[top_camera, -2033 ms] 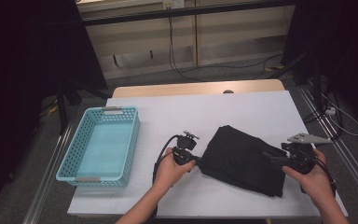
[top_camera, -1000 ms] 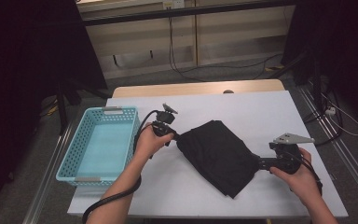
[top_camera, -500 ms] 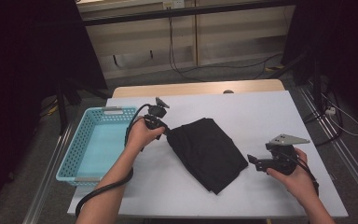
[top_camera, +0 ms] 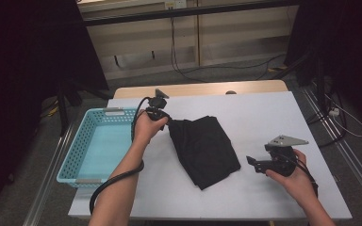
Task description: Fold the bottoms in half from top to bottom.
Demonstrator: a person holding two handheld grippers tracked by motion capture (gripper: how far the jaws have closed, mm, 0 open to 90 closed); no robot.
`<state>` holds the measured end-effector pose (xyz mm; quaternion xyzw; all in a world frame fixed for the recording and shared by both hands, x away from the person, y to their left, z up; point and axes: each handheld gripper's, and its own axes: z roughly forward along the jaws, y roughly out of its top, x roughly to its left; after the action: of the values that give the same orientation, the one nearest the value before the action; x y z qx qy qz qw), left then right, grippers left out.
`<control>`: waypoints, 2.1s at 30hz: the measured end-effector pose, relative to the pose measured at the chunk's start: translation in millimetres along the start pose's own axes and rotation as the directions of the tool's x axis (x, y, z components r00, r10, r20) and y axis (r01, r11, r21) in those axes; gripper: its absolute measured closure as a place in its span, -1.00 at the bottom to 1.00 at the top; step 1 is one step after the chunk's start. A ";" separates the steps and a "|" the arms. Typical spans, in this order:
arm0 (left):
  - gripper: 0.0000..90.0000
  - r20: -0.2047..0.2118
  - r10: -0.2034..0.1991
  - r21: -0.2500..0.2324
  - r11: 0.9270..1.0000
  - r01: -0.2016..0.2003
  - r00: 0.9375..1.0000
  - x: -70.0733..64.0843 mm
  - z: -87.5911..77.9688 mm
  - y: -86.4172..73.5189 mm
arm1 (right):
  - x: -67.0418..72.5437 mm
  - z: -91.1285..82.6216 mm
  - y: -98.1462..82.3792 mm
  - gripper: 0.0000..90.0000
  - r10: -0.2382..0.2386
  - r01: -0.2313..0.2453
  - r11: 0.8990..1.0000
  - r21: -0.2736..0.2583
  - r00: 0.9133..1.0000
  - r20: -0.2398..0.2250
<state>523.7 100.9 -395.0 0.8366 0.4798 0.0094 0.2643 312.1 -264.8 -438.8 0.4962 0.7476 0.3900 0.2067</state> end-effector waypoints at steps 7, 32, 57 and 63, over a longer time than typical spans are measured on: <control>0.14 -0.041 0.022 -0.051 0.998 -0.024 0.999 0.6 -6.4 -7.1 | 12.9 11.2 7.8 -0.65 0.011 -0.011 1.000 -0.018 1.000 -0.011; -0.68 -0.110 0.127 -0.118 0.983 -0.140 0.986 -22.3 -16.1 -48.9 | 47.5 65.4 16.3 -0.29 0.002 0.002 0.994 0.106 0.999 -0.037; -0.70 -0.075 0.134 -0.157 0.977 -0.144 0.988 -32.0 -21.4 -74.1 | 87.1 36.7 9.2 0.54 -0.048 0.057 0.995 0.084 0.993 -0.107; -0.71 -0.077 0.139 -0.149 0.977 -0.149 0.987 -32.0 -18.8 -78.1 | 81.1 38.3 11.4 -0.09 -0.042 0.043 0.998 0.040 0.999 -0.034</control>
<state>439.0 114.5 -406.5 0.8453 0.4242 0.0932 0.3110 311.2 -174.7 -446.8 0.4777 0.7693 0.3783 0.1921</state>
